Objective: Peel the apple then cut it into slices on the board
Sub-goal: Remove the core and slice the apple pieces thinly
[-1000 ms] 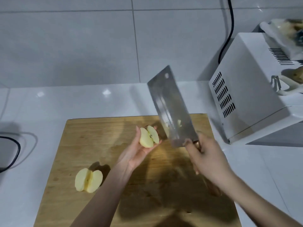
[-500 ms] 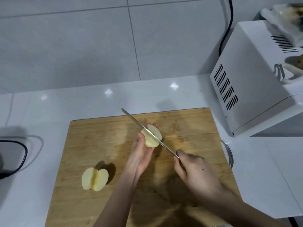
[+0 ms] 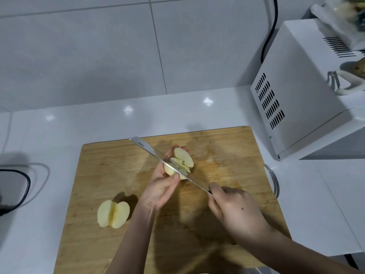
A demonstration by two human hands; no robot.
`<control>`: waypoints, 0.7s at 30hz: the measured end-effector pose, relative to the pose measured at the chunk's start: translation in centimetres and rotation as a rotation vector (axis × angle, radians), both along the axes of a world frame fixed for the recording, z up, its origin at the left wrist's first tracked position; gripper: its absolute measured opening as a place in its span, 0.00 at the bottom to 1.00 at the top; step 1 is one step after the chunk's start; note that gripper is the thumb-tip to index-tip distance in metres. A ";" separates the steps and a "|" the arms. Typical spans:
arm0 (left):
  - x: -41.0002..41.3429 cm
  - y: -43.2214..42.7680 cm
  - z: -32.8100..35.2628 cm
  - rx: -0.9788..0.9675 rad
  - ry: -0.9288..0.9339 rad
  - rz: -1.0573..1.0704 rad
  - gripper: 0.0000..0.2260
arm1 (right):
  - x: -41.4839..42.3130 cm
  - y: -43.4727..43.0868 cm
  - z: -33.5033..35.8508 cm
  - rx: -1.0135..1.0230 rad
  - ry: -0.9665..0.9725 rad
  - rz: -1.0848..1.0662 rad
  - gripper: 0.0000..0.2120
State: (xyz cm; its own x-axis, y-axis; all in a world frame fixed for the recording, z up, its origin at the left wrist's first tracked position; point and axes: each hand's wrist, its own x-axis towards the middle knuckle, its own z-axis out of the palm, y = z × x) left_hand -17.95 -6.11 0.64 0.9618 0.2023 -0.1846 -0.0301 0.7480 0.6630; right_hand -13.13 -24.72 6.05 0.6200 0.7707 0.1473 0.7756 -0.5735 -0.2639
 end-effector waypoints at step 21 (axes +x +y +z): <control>-0.6 1.5 1.4 0.100 -0.132 -0.081 0.20 | -0.7 1.1 1.4 0.049 0.024 0.040 0.14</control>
